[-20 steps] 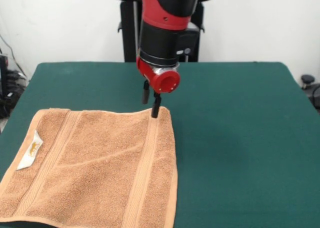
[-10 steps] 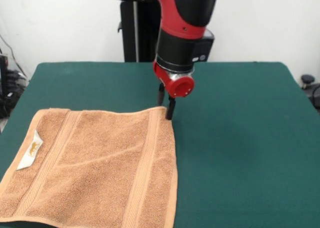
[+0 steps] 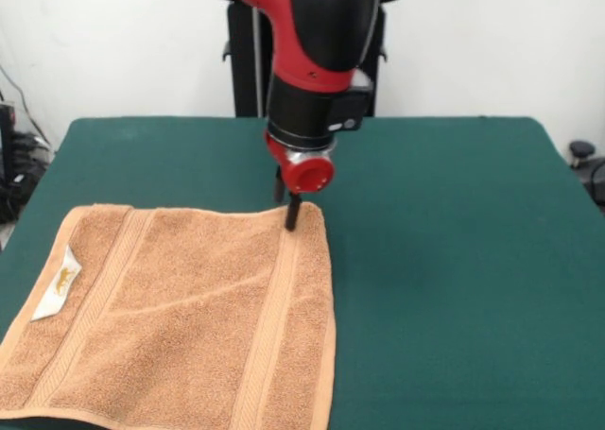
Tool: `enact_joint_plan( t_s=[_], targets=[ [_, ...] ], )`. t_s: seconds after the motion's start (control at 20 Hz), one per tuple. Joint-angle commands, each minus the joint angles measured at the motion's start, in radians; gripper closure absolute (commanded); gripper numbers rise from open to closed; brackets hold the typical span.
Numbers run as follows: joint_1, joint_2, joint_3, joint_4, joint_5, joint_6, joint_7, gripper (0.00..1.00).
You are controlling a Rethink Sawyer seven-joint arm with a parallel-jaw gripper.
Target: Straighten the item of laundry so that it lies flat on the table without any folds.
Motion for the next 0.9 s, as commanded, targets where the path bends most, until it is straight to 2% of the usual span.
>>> enact_joint_plan(
  t_s=[0.05,0.3,0.9],
  targets=[
    [-0.042,0.004,0.135,0.031,-0.009,0.002,0.153,0.0],
    [-0.077,0.001,0.159,0.037,-0.027,-0.017,0.134,0.0],
    [-0.058,0.014,0.128,0.018,-0.03,0.003,0.146,0.0]
  ],
)
